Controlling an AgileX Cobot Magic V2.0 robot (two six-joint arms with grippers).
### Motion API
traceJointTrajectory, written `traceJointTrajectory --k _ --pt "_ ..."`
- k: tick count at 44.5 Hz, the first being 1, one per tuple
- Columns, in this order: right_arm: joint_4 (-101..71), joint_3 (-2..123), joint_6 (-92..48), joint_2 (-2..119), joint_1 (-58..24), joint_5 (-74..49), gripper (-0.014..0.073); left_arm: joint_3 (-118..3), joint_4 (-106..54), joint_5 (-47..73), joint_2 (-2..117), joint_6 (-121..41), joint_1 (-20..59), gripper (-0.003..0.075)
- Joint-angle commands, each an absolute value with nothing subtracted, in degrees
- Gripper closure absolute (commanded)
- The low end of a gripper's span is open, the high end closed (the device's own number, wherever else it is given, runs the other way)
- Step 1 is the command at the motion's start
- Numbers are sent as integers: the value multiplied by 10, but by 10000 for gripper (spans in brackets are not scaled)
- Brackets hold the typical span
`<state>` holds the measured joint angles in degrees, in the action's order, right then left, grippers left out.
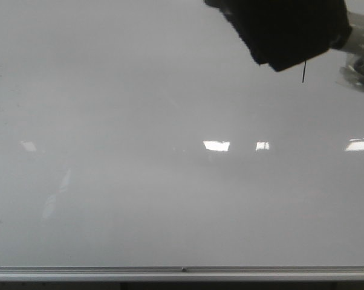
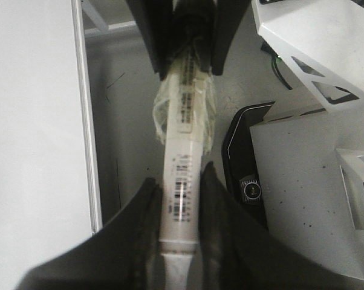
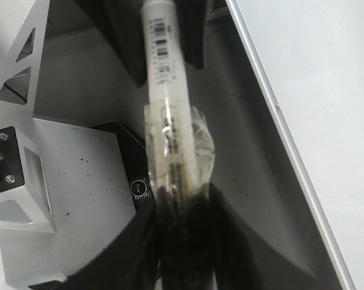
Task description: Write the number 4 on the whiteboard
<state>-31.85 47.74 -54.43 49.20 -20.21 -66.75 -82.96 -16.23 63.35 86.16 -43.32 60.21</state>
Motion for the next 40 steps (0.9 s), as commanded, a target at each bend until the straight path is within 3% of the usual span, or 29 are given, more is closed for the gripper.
traceJointTrajectory --k 1,9,12,26,40 --pt "-346 494 -546 491 -202 -640 283 -850 -181 610 843 -427 605 669" --pt "-340 494 -531 489 -195 -622 99 -851 -99 614 843 -355 605 669" --pt "-328 494 -523 489 -189 -616 69 -851 -40 617 842 -306 605 669" --pt "-233 494 -410 489 -160 -572 74 -848 261 665 781 27 578 669" --pt "-230 494 -410 489 -160 -572 74 -714 244 536 607 88 375 669"
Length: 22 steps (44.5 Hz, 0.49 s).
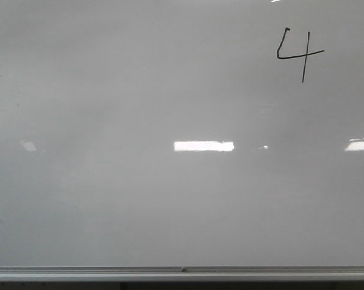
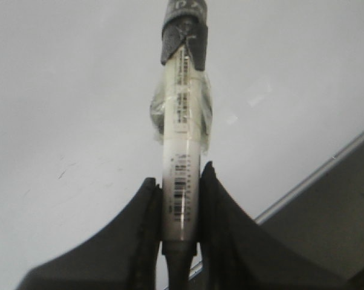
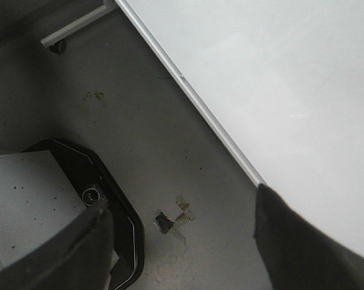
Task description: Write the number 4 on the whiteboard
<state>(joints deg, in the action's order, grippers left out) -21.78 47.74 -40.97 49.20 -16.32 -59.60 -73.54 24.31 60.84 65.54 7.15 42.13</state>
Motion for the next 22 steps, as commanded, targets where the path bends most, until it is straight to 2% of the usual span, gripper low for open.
traceJointTrajectory --k 1,13,22 --pt "-230 494 -410 489 -160 -570 74 -698 233 522 592 88 351 669" --pt "-230 494 -410 489 -160 -558 74 -499 87 253 487 88 119 669" --pt "-230 494 -410 489 -160 -556 74 -348 15 0 500 88 42 669"
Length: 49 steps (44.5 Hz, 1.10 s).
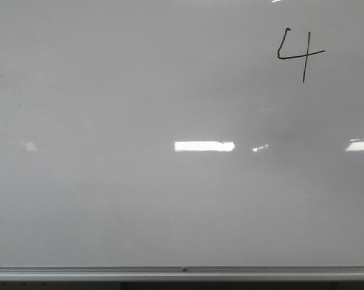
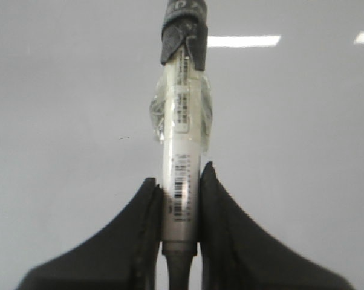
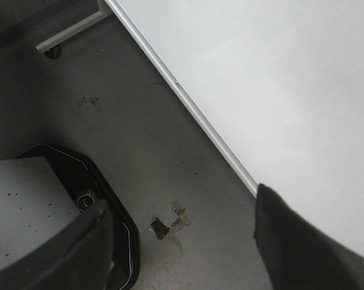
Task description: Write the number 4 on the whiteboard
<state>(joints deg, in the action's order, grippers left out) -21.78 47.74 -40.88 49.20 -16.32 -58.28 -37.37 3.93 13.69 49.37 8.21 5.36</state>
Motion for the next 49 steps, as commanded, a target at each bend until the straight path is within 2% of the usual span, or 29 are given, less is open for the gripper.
traceJointTrajectory --k 1,9,28,49 --pt "-230 494 -410 489 -160 -556 74 -338 14 -25 505 88 42 669" --pt "-230 494 -410 489 -160 -545 74 -280 16 -182 569 88 51 669" --pt "-230 494 -410 489 -160 -545 74 -280 54 -457 774 88 52 669" --pt "-230 494 -410 489 -160 -550 74 -346 53 -435 904 88 52 666"
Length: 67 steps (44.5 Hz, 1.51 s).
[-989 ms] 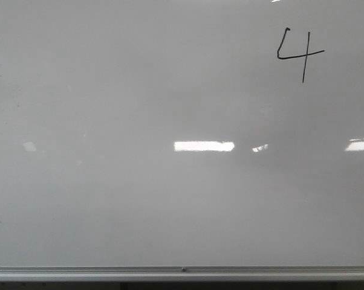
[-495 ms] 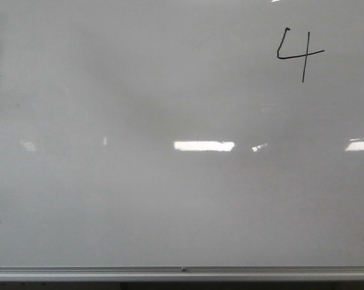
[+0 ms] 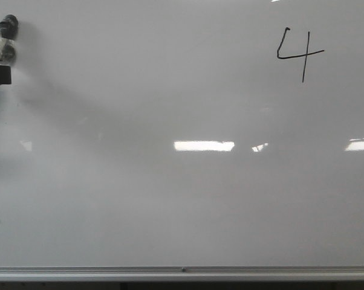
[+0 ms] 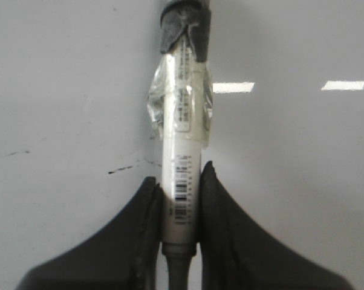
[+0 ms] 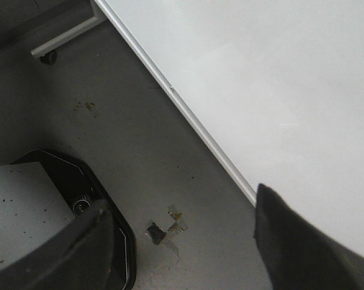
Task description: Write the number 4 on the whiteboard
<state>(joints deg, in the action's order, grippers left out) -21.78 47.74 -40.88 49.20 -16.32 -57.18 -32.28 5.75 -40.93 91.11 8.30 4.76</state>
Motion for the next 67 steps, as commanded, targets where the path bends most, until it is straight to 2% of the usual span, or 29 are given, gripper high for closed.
traceJointTrajectory --k 1,8,16,20,30,39,43,67 --pt "-230 494 -410 489 -160 -550 74 -348 53 -431 907 88 52 666" --pt "-230 494 -410 489 -160 -551 74 -362 54 -396 915 88 52 644" --pt "-230 494 -410 489 -160 -556 74 -386 74 -312 915 88 52 406" --pt "-230 494 -408 489 -160 -556 74 -387 74 -311 908 88 52 350" --pt "-194 496 -318 473 -160 -561 74 -387 75 -181 796 88 52 352" --pt "-93 496 -122 430 -142 -560 74 -422 74 109 651 88 52 352" --pt "-62 496 -70 408 -132 -560 74 -435 72 188 586 88 52 352" --pt "-43 495 -15 306 -128 -609 74 -437 49 443 298 21 52 352"
